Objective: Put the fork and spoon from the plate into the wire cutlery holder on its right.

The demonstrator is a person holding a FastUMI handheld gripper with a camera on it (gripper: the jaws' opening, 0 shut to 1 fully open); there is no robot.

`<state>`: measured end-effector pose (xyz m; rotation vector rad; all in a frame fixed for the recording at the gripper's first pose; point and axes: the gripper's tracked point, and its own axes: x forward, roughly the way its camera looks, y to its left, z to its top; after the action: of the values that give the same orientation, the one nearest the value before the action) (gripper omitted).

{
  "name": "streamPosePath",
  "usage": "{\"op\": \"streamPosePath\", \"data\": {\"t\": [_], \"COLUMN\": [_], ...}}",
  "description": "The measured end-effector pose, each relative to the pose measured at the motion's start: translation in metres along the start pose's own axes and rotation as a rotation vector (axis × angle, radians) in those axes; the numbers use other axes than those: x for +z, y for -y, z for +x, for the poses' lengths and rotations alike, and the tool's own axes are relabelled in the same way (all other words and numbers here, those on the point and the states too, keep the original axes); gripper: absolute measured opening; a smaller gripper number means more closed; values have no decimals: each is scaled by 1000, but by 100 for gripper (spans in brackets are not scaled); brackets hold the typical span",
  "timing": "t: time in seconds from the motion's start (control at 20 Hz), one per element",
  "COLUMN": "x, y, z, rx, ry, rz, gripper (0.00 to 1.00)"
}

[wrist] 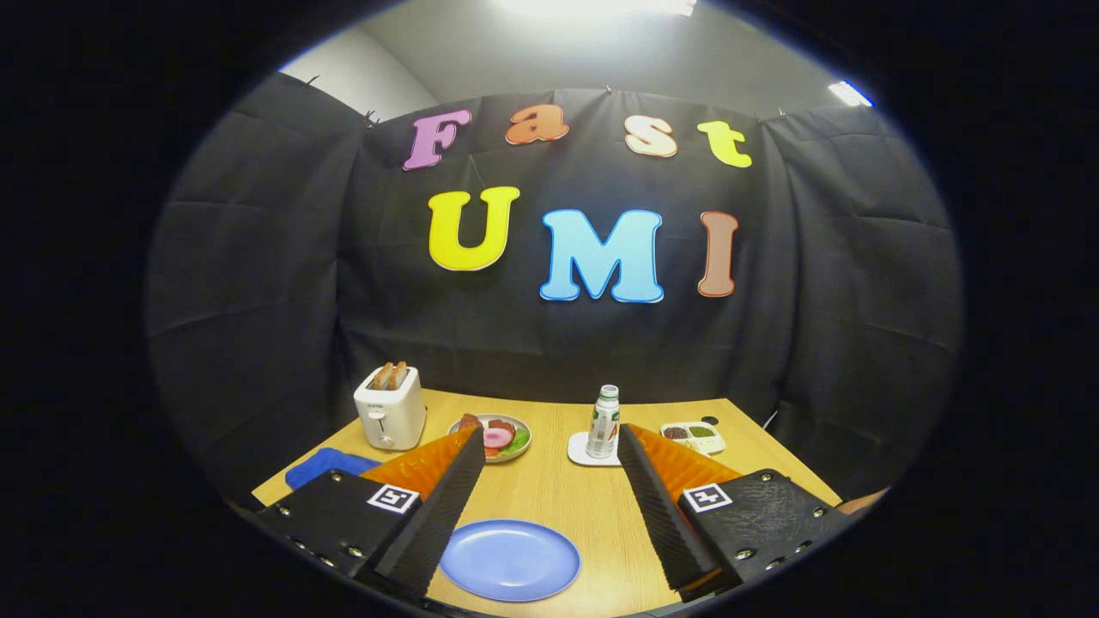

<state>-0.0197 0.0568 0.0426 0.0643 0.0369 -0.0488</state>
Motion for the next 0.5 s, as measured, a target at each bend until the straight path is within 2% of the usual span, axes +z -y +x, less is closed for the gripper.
{"op": "streamPosePath", "data": {"t": [0.25, 0.4, 0.5], "x": [-4, -4, -11], "y": [-20, -50, -71], "z": [-17, -24, -27], "rx": [-54, -24, 28], "ry": [-10, -5, -26], "rz": [-20, -6, 3], "gripper": [96, 96, 96]}}
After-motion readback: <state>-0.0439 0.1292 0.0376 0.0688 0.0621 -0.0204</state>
